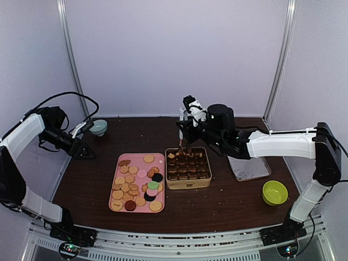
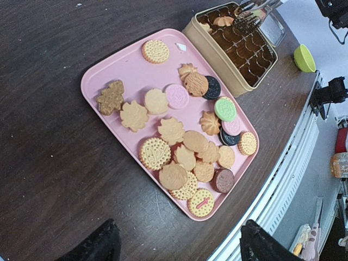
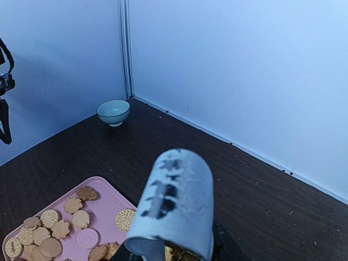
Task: Pack the cookies
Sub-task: Adjust the fake cookies in the empty pocket of the box.
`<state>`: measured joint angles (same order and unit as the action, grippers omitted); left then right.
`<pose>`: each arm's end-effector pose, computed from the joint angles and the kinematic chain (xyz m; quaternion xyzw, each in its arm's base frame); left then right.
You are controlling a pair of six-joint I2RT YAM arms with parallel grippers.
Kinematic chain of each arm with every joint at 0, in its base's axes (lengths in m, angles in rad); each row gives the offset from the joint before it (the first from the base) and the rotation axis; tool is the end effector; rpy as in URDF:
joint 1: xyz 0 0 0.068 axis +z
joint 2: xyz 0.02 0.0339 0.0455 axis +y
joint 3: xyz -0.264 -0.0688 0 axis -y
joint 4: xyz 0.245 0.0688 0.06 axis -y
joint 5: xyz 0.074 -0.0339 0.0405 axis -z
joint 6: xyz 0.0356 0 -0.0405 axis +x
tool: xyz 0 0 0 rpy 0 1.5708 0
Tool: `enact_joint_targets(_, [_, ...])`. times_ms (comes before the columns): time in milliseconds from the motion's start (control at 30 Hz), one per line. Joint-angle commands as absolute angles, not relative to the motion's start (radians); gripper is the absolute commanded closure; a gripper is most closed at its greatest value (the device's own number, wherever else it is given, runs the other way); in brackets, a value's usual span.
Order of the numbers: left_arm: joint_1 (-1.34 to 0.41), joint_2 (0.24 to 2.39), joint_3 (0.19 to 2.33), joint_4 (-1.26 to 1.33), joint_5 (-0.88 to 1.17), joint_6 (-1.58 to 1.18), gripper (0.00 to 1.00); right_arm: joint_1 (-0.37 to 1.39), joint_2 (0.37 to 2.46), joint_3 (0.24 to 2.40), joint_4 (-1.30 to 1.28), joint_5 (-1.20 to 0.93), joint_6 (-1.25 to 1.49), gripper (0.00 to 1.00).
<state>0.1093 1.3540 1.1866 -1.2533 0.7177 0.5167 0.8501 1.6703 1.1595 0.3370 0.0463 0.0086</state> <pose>0.2310 0.0018 0.2900 0.2147 0.9090 -0.3116 0.1746 0.2634 0.2973 0.2898 -0.2991 0.7049 0.2515 0.5919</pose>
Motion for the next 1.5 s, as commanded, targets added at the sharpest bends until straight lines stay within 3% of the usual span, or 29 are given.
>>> enact_joint_targets(0, [0.106,1.356,1.192,-1.241,0.728,0.521,0.22,0.843,1.679,1.196,0.350,0.001,-0.010,0.64])
enact_joint_targets(567, [0.106,1.361,1.208,-1.259,0.717,0.529,0.23,0.842,1.794,1.351,0.269,-0.004,-0.143,0.68])
enact_joint_targets(800, [0.106,1.367,1.211,-1.260,0.721,0.529,0.23,0.842,1.786,1.344,0.259,0.003,-0.126,0.76])
enact_joint_targets(1033, [0.107,1.362,1.219,-1.267,0.721,0.532,0.23,0.844,1.793,1.340,0.250,-0.003,-0.118,0.77])
enact_joint_targets(1467, [0.107,1.358,1.226,-1.273,0.699,0.540,0.23,0.980,1.624,1.235,0.343,0.158,-0.114,0.79])
